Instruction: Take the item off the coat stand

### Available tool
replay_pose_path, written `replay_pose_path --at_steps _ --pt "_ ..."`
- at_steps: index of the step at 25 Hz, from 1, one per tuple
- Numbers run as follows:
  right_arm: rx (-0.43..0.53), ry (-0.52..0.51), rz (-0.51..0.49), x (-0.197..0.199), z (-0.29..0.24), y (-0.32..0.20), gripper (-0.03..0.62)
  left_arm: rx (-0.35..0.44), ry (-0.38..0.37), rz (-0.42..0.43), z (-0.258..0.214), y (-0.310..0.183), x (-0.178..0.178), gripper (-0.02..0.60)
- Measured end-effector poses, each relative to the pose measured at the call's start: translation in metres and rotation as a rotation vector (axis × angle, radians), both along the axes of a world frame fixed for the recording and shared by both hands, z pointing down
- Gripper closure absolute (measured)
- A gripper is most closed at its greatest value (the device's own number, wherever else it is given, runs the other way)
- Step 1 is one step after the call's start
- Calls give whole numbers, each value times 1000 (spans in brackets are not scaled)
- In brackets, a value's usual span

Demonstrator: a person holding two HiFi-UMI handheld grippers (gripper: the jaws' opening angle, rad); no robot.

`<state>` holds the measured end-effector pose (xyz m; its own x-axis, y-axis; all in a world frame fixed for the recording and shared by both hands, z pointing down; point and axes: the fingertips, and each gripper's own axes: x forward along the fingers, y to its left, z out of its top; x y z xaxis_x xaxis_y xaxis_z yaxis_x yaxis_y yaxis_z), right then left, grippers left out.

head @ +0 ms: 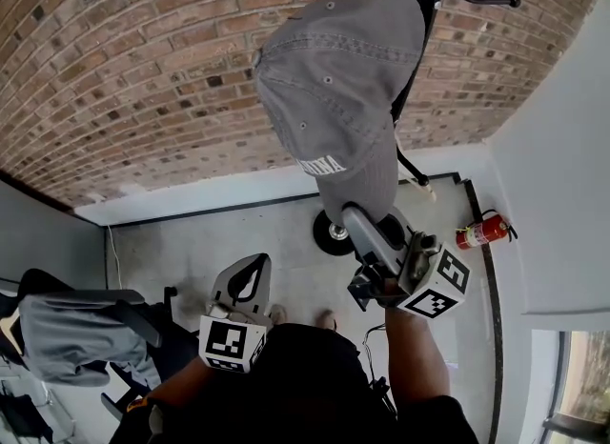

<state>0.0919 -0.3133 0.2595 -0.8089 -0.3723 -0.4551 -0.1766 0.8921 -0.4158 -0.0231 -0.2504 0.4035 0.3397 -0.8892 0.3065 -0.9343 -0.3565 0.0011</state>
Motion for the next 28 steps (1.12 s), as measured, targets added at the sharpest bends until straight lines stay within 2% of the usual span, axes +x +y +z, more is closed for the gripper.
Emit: replay_pose_path --at_steps 8,14,17,22,28 --pt "109 -28 -4 -3 -54 15 562 15 22 11 -3 -2 -6 557" --pt "263 26 0 -18 -120 14 562 36 53 0 -10 -2 -18 557" --pt "287 18 -14 -30 -142 17 563 45 83 -11 -12 -2 -28 557" --pt "210 -16 -67 -55 -132 37 563 42 135 -40 -10 3 -56 557" --pt "10 -53 -85 -74 -69 73 563 9 181 -18 4 9 -85 557"
